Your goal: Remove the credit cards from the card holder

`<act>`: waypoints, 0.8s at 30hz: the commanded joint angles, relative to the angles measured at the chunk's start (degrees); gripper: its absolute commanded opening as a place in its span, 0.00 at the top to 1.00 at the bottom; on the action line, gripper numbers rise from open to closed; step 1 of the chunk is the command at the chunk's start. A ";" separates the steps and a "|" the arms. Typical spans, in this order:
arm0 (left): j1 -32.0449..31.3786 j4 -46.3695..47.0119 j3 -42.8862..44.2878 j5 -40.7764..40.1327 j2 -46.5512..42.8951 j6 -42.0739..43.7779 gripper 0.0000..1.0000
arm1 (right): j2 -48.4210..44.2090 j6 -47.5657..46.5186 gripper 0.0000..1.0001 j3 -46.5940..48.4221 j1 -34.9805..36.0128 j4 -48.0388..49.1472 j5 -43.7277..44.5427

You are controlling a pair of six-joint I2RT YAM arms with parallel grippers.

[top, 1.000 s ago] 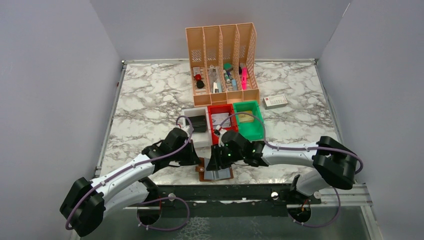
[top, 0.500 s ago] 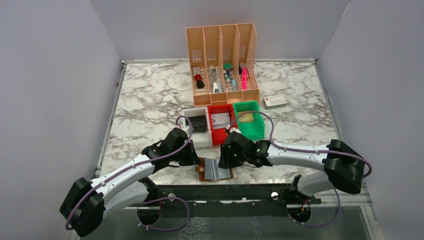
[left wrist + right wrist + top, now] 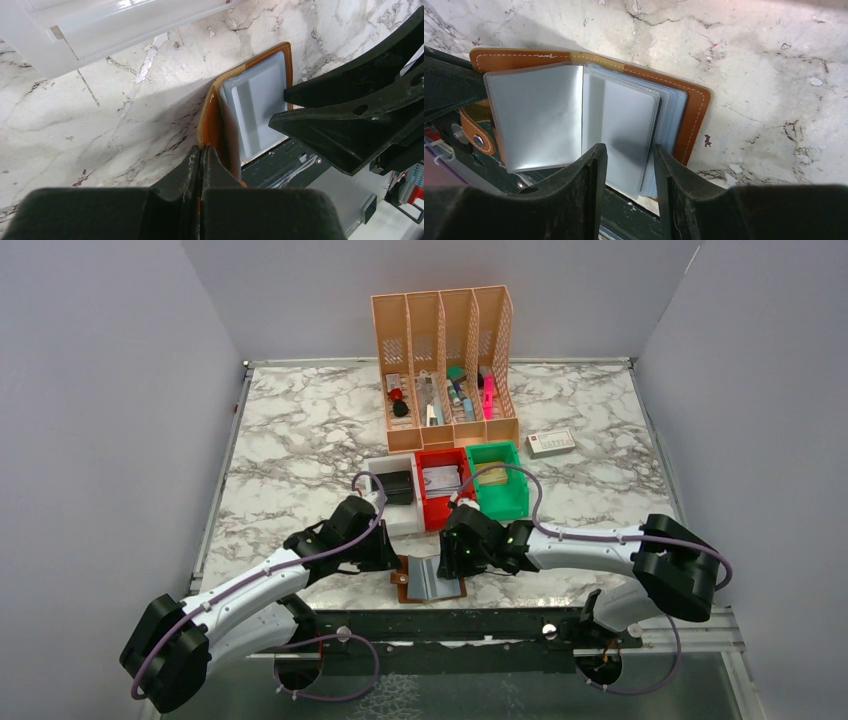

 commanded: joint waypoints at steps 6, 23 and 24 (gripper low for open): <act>-0.34 0.74 0.16 -1.41 0.20 0.09 1.00 | 1.68 -1.50 0.58 1.71 0.04 -0.07 -0.71; -0.34 0.74 0.74 -1.50 1.15 0.44 1.00 | 2.21 -4.43 0.57 4.90 0.10 -2.64 -2.19; -0.30 0.72 0.69 -1.54 1.09 0.39 1.00 | 2.16 -4.60 0.57 5.09 0.10 -2.84 -1.93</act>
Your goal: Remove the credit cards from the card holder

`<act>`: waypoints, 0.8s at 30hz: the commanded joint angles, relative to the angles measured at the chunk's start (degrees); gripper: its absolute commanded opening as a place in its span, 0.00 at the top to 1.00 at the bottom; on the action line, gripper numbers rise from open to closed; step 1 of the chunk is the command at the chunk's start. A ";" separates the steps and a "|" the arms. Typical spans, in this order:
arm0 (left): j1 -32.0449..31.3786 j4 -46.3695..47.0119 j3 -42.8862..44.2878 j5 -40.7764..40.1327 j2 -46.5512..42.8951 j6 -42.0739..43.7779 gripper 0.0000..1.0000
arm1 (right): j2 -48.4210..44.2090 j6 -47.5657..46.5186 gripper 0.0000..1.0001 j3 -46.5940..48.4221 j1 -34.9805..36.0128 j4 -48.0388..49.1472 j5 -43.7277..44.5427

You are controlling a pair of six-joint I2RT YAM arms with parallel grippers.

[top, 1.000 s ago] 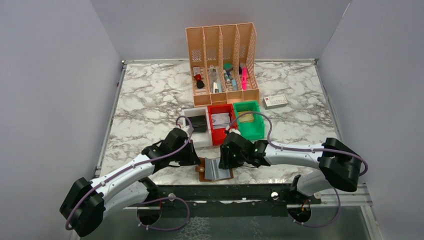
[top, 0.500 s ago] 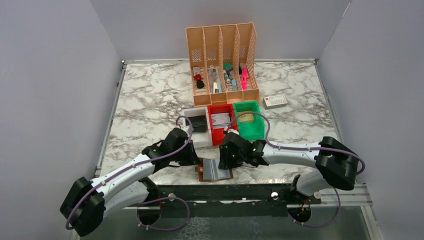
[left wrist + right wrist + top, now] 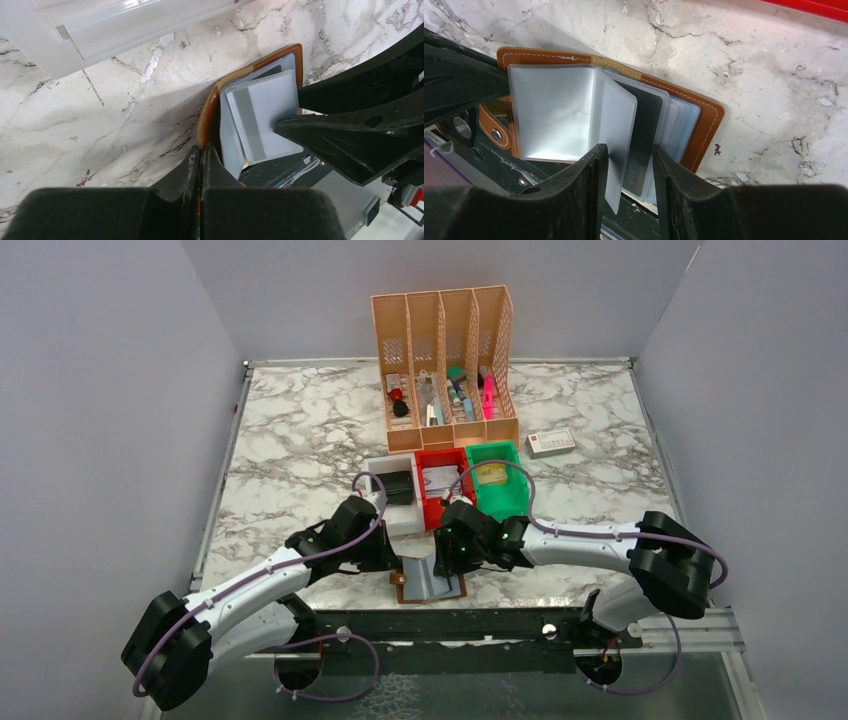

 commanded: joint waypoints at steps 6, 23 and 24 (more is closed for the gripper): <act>-0.29 0.85 0.50 -1.11 0.54 0.58 1.00 | -0.16 -2.70 0.57 1.63 0.11 2.03 -4.42; -0.25 0.86 -0.15 -1.15 0.06 0.50 1.00 | -2.79 -4.04 0.49 0.67 0.16 7.09 -10.29; -0.29 0.82 -0.20 -1.15 0.02 0.58 1.00 | -3.04 -4.05 0.48 0.38 0.15 7.74 -10.70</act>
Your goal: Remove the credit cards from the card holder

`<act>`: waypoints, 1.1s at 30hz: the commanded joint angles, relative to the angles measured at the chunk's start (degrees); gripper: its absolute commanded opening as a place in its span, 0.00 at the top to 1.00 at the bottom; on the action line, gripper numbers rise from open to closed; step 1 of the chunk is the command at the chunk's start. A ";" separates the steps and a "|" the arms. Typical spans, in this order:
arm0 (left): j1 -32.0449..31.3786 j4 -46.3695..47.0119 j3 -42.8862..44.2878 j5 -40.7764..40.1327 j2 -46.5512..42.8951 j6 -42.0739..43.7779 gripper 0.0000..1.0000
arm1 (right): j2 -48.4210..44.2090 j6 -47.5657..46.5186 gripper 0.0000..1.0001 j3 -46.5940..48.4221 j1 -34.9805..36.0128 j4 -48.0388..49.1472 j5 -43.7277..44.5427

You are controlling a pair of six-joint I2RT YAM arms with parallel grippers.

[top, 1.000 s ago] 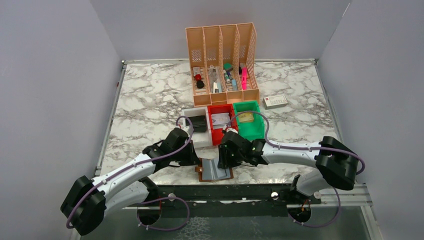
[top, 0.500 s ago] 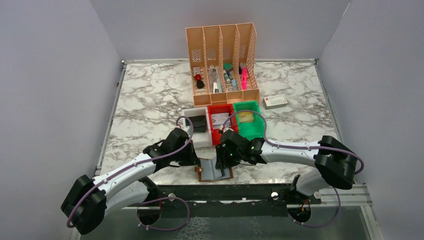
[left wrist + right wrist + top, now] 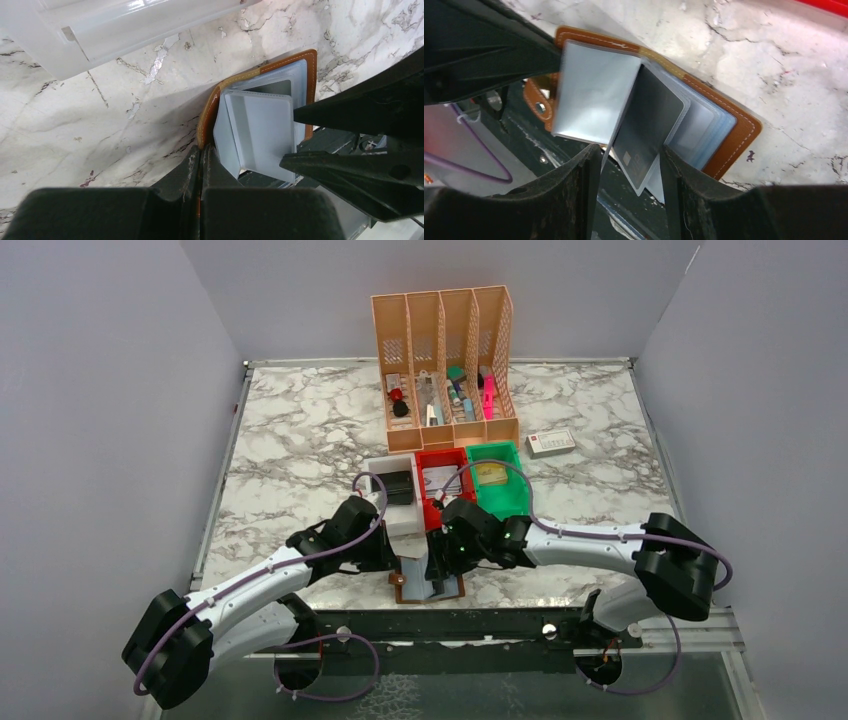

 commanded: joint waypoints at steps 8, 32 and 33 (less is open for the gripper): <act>-0.28 0.84 -0.45 -0.80 -0.71 0.51 1.00 | -1.96 -0.26 0.46 -0.37 0.19 6.84 -5.07; -0.29 -8.09 5.11 -10.10 -5.97 -0.51 0.49 | -7.24 1.44 0.48 -2.00 0.12 6.45 3.87; -0.25 -8.64 5.39 -10.59 -6.35 -0.77 0.45 | -6.22 1.44 0.48 -1.82 0.16 7.13 2.61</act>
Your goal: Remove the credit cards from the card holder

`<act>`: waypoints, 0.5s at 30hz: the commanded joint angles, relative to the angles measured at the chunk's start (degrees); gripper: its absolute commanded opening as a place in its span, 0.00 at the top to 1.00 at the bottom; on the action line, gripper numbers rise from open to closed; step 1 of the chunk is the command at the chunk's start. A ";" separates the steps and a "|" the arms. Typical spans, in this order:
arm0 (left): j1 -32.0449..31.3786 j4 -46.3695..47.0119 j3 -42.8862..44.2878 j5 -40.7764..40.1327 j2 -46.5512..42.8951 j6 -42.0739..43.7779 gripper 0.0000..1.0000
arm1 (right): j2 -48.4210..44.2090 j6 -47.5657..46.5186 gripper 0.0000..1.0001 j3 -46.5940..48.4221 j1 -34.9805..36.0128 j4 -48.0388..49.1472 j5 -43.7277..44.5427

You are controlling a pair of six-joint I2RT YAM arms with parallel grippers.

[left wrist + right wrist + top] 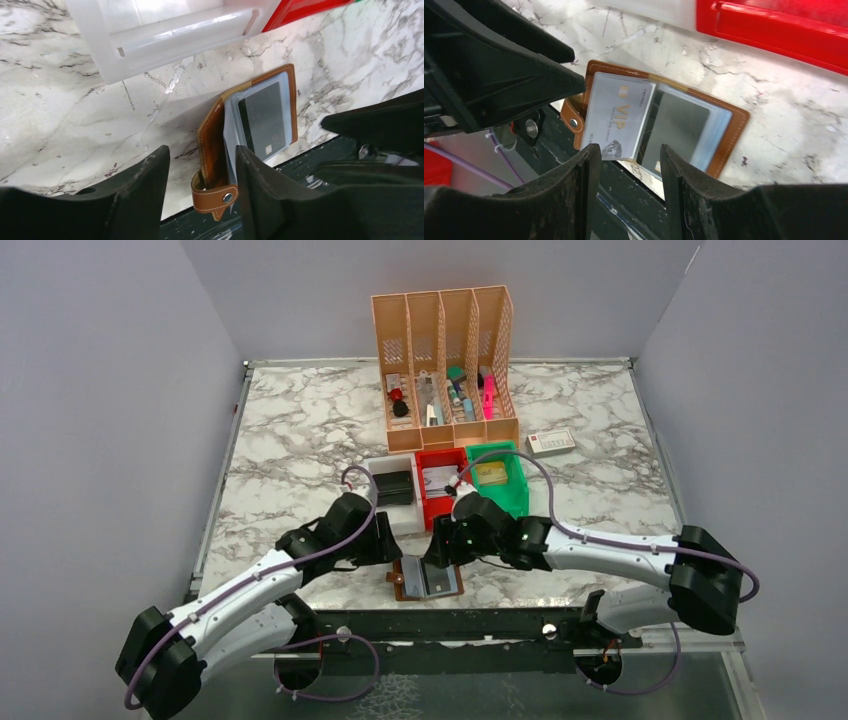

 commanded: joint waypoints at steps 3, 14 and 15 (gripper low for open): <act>-0.29 -5.07 3.63 -5.36 -3.13 -1.43 0.37 | 5.94 -0.97 0.49 -0.18 0.13 7.61 -9.03; -0.29 -3.80 4.31 2.65 -1.92 0.86 0.34 | 12.71 0.01 0.61 -0.52 0.14 12.99 -16.06; -0.32 -3.50 4.08 3.54 -1.36 0.97 0.34 | 13.38 0.00 0.61 -0.50 0.12 13.73 -17.00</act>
